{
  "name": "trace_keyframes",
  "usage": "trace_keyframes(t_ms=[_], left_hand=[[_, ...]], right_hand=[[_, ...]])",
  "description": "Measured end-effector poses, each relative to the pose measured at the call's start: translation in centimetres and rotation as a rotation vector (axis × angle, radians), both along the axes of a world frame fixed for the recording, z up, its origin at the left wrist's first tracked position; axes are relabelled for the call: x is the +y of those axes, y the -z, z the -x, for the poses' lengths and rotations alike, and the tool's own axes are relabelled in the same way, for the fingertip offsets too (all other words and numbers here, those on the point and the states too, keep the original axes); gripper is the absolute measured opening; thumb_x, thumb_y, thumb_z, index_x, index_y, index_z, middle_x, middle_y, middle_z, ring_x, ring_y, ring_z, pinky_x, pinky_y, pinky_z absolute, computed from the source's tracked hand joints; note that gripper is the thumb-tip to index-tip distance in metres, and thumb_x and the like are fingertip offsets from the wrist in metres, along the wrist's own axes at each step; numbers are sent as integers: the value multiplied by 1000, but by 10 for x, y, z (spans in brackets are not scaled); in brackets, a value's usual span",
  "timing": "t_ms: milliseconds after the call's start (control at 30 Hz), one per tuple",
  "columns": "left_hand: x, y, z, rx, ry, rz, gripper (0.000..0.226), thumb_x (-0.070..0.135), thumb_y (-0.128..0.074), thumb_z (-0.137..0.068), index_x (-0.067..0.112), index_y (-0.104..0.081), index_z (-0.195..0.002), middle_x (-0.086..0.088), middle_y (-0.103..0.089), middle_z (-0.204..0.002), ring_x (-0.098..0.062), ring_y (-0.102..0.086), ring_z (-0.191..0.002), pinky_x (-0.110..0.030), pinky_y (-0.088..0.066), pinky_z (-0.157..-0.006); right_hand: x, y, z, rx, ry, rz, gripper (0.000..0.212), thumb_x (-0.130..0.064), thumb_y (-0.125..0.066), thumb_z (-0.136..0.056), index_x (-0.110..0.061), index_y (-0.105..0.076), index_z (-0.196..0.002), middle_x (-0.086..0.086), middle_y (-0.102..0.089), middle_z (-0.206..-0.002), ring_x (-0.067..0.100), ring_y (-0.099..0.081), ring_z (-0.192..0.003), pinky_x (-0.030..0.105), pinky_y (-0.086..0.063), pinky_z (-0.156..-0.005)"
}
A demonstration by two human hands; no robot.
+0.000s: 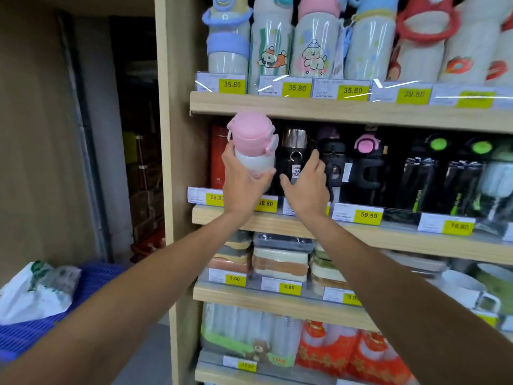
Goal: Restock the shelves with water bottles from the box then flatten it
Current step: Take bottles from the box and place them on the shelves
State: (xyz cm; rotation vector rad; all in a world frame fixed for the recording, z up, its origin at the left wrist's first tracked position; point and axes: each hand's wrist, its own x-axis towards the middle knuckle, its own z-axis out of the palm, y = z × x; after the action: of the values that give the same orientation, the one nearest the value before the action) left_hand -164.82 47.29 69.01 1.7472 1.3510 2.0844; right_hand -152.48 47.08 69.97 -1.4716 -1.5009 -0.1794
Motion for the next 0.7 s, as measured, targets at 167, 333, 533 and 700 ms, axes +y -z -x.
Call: trace_keyframes(t_ms=[167, 333, 533, 700], left_hand=[[8, 6, 1, 39, -87, 134, 100, 40, -78, -65, 20, -18, -142, 0, -35, -142, -25, -48, -122, -44, -48, -89], [19, -9, 9, 195, -103, 308, 95, 49, -74, -67, 24, -20, -140, -5, -42, -132, -30, -54, -111, -41, -47, -86], [24, -12, 12, 266, -77, 401, 100, 50, -71, -70, 25, -10, -145, -4, -42, -136, -31, -54, -113, -40, -44, -88], [24, -8, 7, 269, -130, 443, 99, 49, -72, -73, 10, -14, -143, -9, -38, -143, -33, -48, -122, -45, -41, -94]], right_hand=[[5, 4, 1, -66, 53, 35, 87, -39, -64, -86, -7, -13, -149, 14, -33, -142, 34, -43, -126, 42, -45, -88], [5, 2, 3, -76, 70, 47, 82, -37, -62, -87, -7, -16, -147, 14, -30, -144, 34, -40, -126, 42, -45, -88], [6, 4, -2, -125, 76, 60, 81, -39, -60, -89, -7, -15, -148, 13, -31, -143, 32, -43, -125, 40, -46, -82], [5, 4, -3, -122, 25, 88, 83, -37, -59, -90, -6, -10, -150, 13, -26, -147, 31, -39, -130, 40, -46, -85]])
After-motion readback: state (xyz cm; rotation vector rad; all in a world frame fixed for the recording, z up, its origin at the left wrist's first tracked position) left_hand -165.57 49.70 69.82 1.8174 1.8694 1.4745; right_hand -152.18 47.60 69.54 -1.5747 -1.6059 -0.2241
